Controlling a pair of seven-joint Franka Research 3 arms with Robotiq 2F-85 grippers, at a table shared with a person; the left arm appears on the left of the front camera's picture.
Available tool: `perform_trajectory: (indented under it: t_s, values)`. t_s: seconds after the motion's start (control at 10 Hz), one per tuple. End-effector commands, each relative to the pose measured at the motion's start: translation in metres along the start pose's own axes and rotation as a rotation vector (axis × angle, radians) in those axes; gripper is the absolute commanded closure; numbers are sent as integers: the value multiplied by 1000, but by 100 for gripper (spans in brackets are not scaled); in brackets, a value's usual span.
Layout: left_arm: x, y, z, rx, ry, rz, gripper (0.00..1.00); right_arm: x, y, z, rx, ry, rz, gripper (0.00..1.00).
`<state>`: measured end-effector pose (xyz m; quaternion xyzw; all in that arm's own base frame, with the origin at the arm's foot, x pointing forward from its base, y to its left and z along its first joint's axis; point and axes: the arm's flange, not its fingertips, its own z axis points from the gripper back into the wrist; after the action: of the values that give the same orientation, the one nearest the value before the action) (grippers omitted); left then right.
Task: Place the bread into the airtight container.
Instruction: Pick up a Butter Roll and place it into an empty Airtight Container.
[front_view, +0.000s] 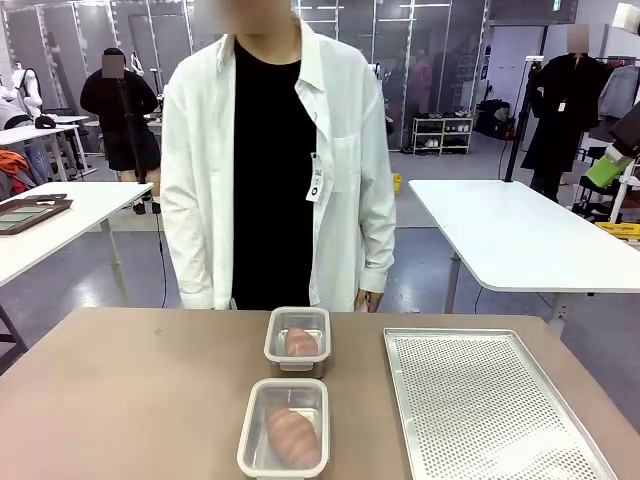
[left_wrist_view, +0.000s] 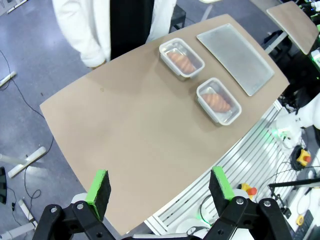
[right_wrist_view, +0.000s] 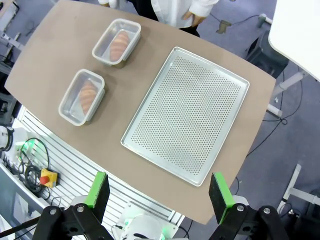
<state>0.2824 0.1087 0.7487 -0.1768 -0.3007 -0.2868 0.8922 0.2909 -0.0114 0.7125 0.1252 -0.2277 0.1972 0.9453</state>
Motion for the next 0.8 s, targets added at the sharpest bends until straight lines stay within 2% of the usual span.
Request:
perform_trajectory:
  t_s: [0.0,0.7]
  values:
    - [0,-1,1,-9,-5,-22,0,1,-1,1,7,-3,3,0]
    - [0,-1,1,-9,-5,-22,0,1,-1,1,7,-3,3,0]
